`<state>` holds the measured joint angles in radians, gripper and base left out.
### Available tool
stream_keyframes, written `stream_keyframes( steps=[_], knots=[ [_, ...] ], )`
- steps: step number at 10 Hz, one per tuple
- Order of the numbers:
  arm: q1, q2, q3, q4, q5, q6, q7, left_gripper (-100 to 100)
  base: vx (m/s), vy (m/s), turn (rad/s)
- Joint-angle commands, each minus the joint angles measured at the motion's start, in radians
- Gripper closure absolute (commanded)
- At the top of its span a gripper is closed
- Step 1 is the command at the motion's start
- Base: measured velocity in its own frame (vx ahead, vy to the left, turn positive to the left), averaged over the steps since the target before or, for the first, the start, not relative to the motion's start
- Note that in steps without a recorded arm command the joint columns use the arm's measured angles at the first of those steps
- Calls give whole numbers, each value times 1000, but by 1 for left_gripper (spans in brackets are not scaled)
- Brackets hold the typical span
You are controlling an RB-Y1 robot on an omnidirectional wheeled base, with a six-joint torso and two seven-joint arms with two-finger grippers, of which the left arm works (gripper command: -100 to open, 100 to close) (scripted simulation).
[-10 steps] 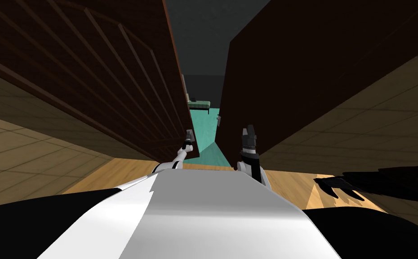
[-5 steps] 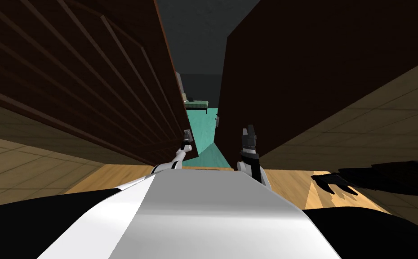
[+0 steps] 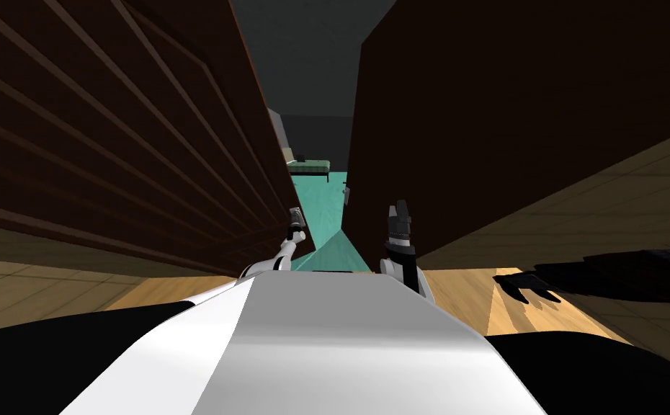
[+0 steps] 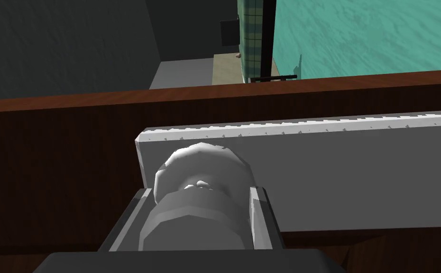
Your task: Push the door open
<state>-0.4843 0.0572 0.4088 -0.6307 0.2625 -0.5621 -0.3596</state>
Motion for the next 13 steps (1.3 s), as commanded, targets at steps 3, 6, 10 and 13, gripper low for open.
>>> stream_keyframes(
  steps=[3, 6, 10, 13],
  knots=[
    [-9, 11, 50, -26, 34, -23, -57, 100, 73, 23, -33],
    [-9, 10, 63, -29, 45, -29, -72, 100, 67, 20, -29],
    [-12, 9, 102, -35, 78, -46, -119, 100, 49, 16, -41],
    [-12, 9, 102, -35, 78, -46, -119, 100, 36, 10, -5]
  ],
)
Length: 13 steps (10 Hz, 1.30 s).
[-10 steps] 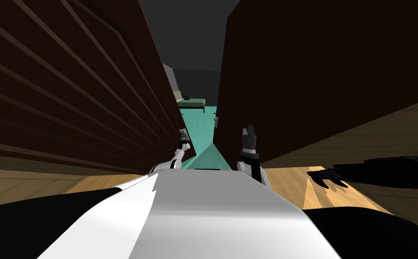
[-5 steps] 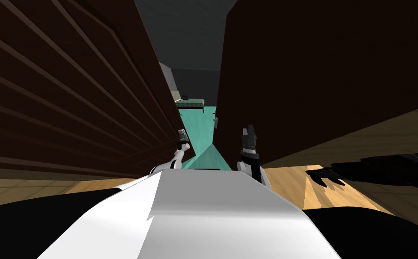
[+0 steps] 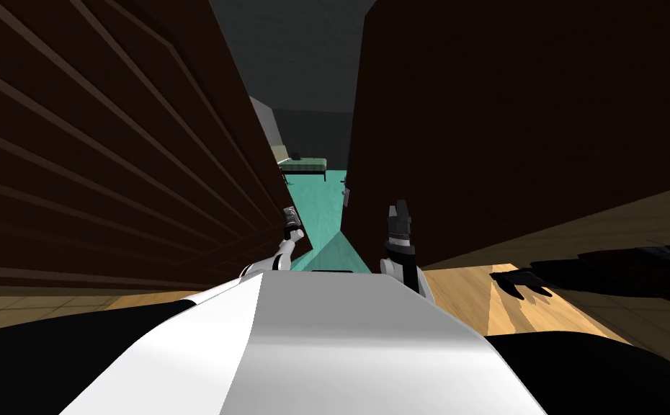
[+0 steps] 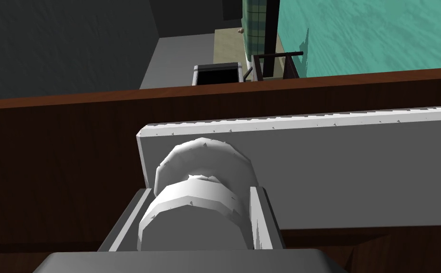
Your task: Push the door open
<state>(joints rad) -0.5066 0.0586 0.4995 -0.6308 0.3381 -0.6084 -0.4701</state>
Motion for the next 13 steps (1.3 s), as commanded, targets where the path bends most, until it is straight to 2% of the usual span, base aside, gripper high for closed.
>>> stream_keyframes(
  steps=[1, 2, 3, 9, 10, 11, 12, 13],
  knots=[
    [10, 7, 11, -35, 2, 1, -8, 100, -3, 5, -6],
    [10, 7, 11, -35, 2, 1, -8, 100, -9, 4, -18],
    [8, 5, 38, -40, 25, -11, -40, 100, 57, 25, -77],
    [8, 5, 38, -40, 25, -11, -40, 100, 22, 6, -5],
    [6, 1, 64, -45, 47, -22, -71, 100, 59, 27, -72],
    [6, 1, 64, -45, 47, -22, -71, 100, 66, 29, -28],
    [6, 1, 64, -23, 47, -22, -71, 100, 47, 17, -15],
    [6, 1, 64, -38, 47, -22, -71, 100, 23, 4, -12]
  ],
)
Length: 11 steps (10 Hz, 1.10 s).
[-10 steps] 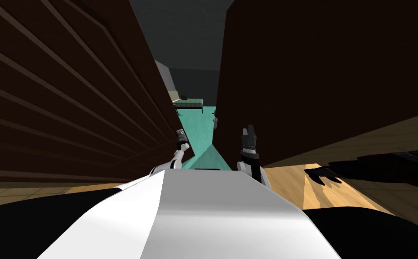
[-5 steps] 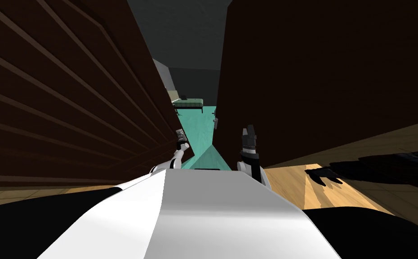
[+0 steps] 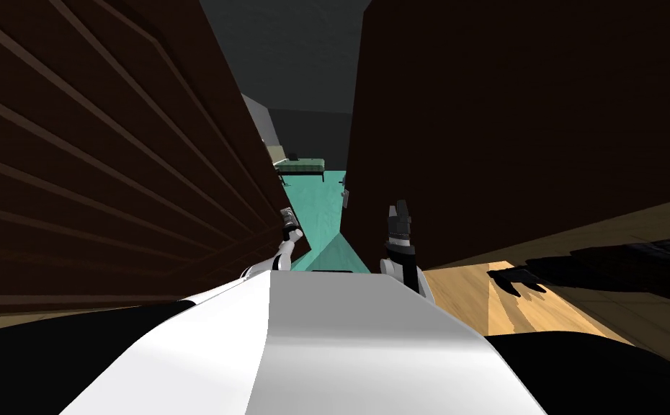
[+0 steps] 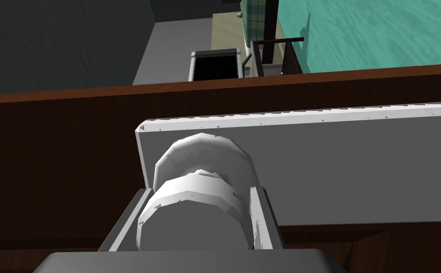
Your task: Push the door open
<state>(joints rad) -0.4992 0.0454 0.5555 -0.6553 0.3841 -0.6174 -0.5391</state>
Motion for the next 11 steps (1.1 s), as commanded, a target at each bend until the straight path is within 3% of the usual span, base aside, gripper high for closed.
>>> stream_keyframes(
  steps=[1, 3, 4, 5, 8, 9, 11],
  knots=[
    [-3, 9, 34, -25, 24, -24, -34, 100, 71, 17, -57],
    [-4, 6, 47, -27, 35, -30, -49, 100, 95, 46, -44],
    [-6, -1, 73, -32, 56, -41, -80, 100, 99, 46, -89],
    [-6, -1, 73, -32, 56, -41, -80, 100, 75, 37, -43],
    [-9, -17, 121, -40, 98, -62, -138, 100, 93, 28, -47],
    [-9, -17, 121, -40, 98, -62, -138, 100, 102, 51, -42],
    [-12, -37, 164, -48, 134, -81, -190, 100, 133, 67, -68]
  ],
)
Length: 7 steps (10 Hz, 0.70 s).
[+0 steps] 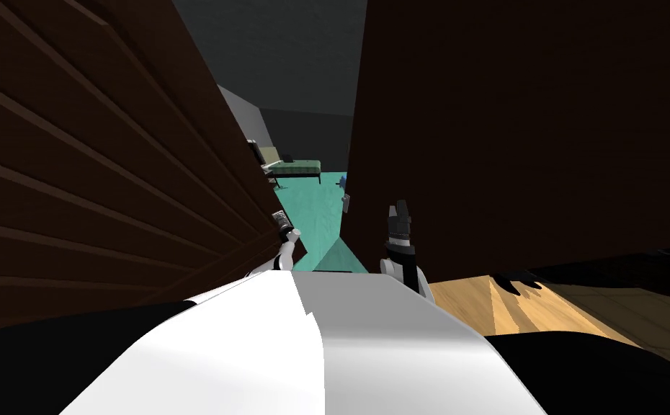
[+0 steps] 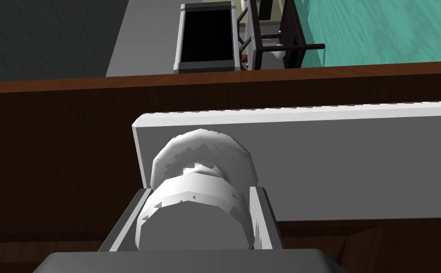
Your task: Push the door open
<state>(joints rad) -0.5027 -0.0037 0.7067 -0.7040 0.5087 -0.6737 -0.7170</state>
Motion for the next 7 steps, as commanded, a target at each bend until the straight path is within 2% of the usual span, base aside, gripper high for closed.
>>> stream_keyframes(
  steps=[1, 5, 6, 7],
  knots=[
    [-9, 6, 22, -1, 17, -28, -23, 100, 128, 77, -58],
    [-14, -35, 84, -12, 70, -55, -97, 100, 125, 60, -51],
    [-10, -28, 75, -4, 63, -49, -83, 100, 49, 32, -4],
    [-14, -1, 99, -7, 78, -72, -104, 100, 88, 55, -66]
  ],
)
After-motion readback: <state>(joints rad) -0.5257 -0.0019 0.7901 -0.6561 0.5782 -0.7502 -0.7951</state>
